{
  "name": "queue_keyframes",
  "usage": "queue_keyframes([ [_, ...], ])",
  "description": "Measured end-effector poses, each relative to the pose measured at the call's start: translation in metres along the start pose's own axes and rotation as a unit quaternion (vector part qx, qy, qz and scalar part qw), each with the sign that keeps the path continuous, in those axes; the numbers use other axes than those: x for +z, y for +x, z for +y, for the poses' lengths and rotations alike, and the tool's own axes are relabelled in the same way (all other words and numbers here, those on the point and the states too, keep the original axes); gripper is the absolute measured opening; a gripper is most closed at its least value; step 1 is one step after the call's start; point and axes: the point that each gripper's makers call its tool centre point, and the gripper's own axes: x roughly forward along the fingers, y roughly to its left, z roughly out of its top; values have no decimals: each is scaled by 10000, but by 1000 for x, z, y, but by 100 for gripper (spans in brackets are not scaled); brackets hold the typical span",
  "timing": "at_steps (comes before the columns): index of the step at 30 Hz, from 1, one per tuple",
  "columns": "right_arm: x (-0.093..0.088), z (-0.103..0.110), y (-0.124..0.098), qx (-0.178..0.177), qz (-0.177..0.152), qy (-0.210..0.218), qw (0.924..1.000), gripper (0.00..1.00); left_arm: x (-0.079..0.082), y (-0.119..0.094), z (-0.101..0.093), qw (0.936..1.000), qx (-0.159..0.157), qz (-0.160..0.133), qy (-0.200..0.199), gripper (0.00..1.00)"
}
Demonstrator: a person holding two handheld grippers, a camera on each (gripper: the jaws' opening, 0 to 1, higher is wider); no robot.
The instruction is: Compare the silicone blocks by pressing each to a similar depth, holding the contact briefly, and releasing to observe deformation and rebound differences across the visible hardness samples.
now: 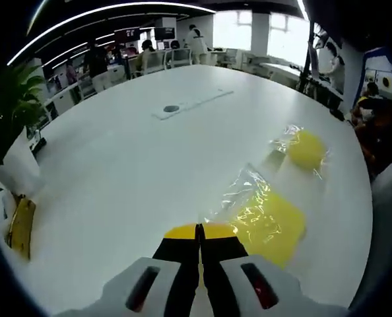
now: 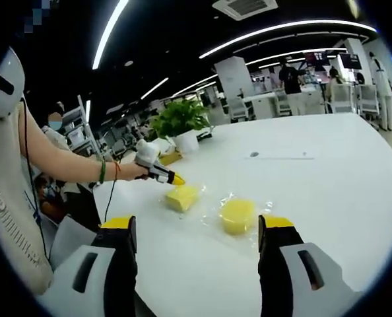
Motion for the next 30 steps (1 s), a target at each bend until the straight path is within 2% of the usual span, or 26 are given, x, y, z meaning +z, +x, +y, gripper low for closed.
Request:
queue_keyframes([
  [2,0,1,0,-1,21,-18,10000,70,1,-2,3,9999,66,-118,-54,1],
  [3,0,1,0,-2,38,-32,10000,70,3,-5,7,9995,223,-222,84,5],
  [5,0,1,0,3,35,-42,10000,70,6,-10,8,9989,303,-355,-5,18],
  [7,0,3,-1,23,15,-27,10000,70,6,-15,7,9989,281,-364,-55,25],
  [10,0,5,-1,54,8,-33,10000,69,6,-26,2,9988,308,-370,-16,24],
  [15,-3,14,0,164,26,-59,9998,69,10,-50,-11,9976,383,-573,-103,35],
  [19,-7,20,-1,283,94,-51,9995,69,13,-72,-37,9965,284,-762,-205,40],
  [22,-11,26,-1,390,190,55,9990,70,16,-91,-58,9953,224,-902,-266,37],
  [24,-12,30,0,452,179,-32,9988,70,19,-106,-75,9936,188,-1081,-265,38],
  [28,-8,39,0,615,108,-92,9980,71,21,-132,-109,9905,11,-1315,-406,46],
  [30,-6,44,-1,700,63,-139,9974,72,20,-148,-132,9879,-151,-1468,-473,48],
])
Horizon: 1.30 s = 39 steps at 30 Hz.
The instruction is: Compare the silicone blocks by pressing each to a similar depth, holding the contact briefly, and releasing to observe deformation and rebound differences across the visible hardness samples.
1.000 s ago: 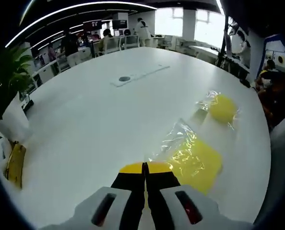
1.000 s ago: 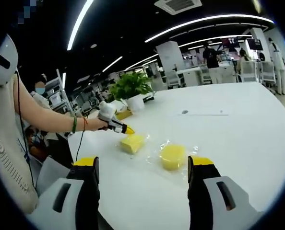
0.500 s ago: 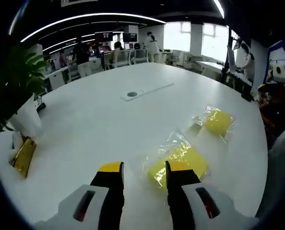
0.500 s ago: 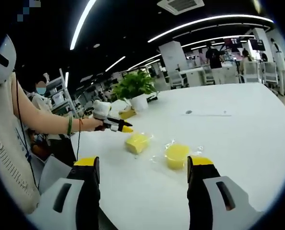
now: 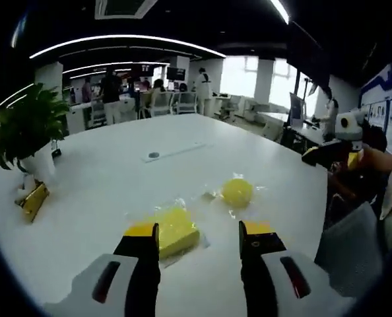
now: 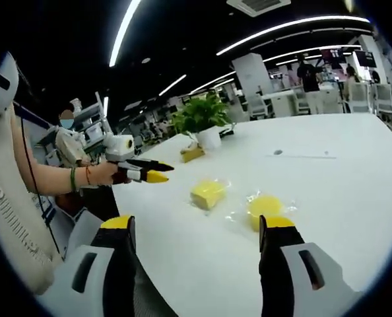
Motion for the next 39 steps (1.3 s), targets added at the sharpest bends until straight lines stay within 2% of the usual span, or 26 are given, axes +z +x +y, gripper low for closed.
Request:
queue_keyframes([
  [4,0,8,-1,118,-90,-109,9998,73,-8,-19,-24,10000,49,17,-3,50],
  [6,3,15,-2,221,-236,-188,9993,73,-9,-28,-34,9999,108,-95,-38,51],
  [7,4,17,-3,242,-271,-191,9992,74,-8,-32,-37,9997,135,-180,-72,52],
  [9,6,22,-5,292,-411,-203,9985,76,1,-41,-46,9979,265,-568,-137,54],
  [12,10,29,-9,407,-651,-131,9970,80,8,-51,-52,9943,403,-977,-158,56],
  [14,14,33,-12,403,-849,-223,9953,82,15,-59,-58,9894,423,-1375,-187,57],
  [17,16,39,-15,426,-1030,-353,9931,86,23,-68,-65,9818,506,-1815,-226,57],
  [18,19,42,-17,435,-1189,-345,9913,85,26,-70,-69,9786,485,-1985,-241,58],
  [19,22,43,-18,454,-1305,-333,9899,85,27,-72,-71,9770,491,-2053,-289,58],
  [20,27,46,-20,501,-1522,-267,9867,85,31,-74,-73,9720,514,-2248,-454,58],
  [22,28,48,-22,511,-1623,-193,9852,86,38,-78,-78,9648,470,-2522,-581,56],
  [25,32,51,-24,550,-1820,-129,9817,86,44,-80,-79,9573,476,-2740,-784,57],
  [27,32,49,-24,586,-1847,21,9810,87,46,-81,-79,9494,434,-2911,-1098,58],
  [31,26,45,-22,630,-1738,200,9826,90,50,-85,-77,9372,457,-3190,-1338,60],
  [35,23,45,-23,617,-1700,123,9834,86,47,-85,-76,9373,516,-3171,-1353,65],
  [39,16,40,-22,592,-1532,294,9860,87,47,-86,-75,9354,535,-3209,-1388,69],
])
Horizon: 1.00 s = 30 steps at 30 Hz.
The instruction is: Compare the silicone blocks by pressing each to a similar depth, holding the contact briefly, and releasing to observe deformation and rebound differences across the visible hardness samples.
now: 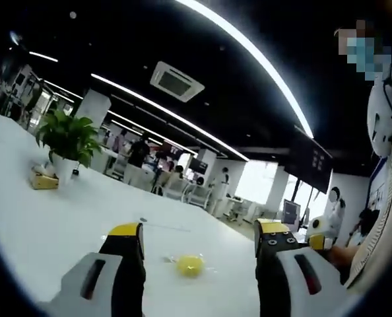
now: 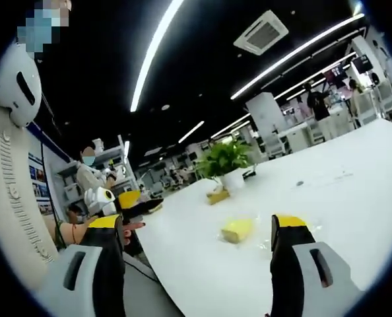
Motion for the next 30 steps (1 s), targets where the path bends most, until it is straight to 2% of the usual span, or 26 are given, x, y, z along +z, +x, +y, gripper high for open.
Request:
queue_keyframes([
  [2,-6,-1,-1,19,167,266,9995,87,-1,1,1,10000,16,3,-42,71],
  [5,-8,-3,-2,-1,175,289,9994,83,-3,4,-1,9999,-24,39,-96,73],
  [10,-7,-6,-4,-31,98,49,9999,72,-10,11,-7,9997,-148,149,-148,71],
  [17,-15,-10,-5,-78,253,-124,9996,72,-20,20,-8,9990,-211,305,-253,71],
  [19,-17,-11,-5,-70,279,-40,9996,73,-21,22,-7,9987,-211,295,-364,75],
  [22,-11,-13,-5,-26,117,149,9998,72,-26,28,-3,9955,-113,303,-896,82],
  [23,-5,-13,-5,16,-51,186,9998,70,-31,29,0,9935,-88,373,-1076,80],
  [26,6,-15,-7,103,-345,303,9989,68,-47,33,0,9848,-214,706,-1571,59],
  [27,9,-17,-8,84,-400,266,9988,69,-54,31,7,9824,-219,808,-1670,53],
  [28,16,-21,-10,54,-578,177,9982,69,-58,33,10,9818,-202,850,-1684,52],
  [30,16,-26,-12,-6,-471,291,9985,70,-67,41,17,9826,-130,878,-1631,59],
])
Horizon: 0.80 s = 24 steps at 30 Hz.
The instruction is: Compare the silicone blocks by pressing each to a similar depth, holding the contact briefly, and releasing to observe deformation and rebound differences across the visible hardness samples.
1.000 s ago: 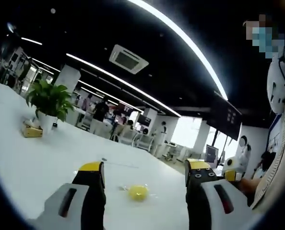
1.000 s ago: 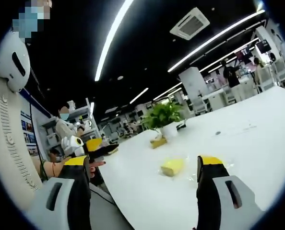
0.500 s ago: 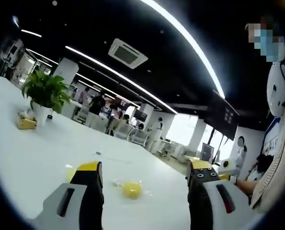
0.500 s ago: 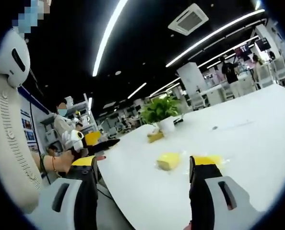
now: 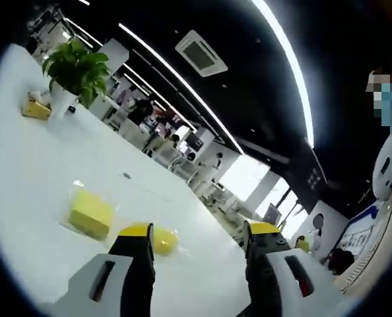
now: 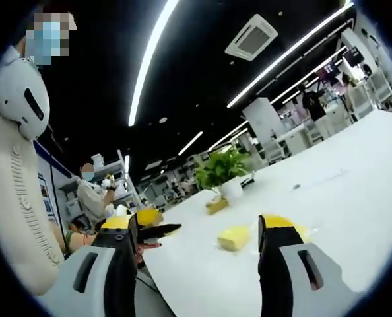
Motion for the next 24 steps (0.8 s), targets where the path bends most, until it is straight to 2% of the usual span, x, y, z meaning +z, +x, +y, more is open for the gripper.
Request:
queue_keyframes([
  [3,1,-7,-1,-73,64,171,9998,76,-4,12,4,9999,81,48,-96,67],
  [4,3,-13,-4,-112,56,199,9997,78,-7,18,6,9996,91,78,-258,68],
  [10,3,-28,-6,-284,154,405,9987,81,-17,46,11,9980,75,159,-600,69],
  [14,4,-30,-4,-291,151,400,9987,79,-21,66,18,9965,130,190,-809,71],
  [18,5,-31,-3,-270,133,375,9988,74,-27,84,28,9956,254,312,-847,67],
  [19,6,-31,-2,-253,105,340,9990,71,-31,91,34,9947,357,402,-877,67],
  [21,6,-32,-2,-241,75,337,9991,68,-33,98,38,9945,403,398,-878,68],
  [24,6,-36,-2,-292,86,347,9989,68,-39,107,50,9935,611,478,-838,70],
])
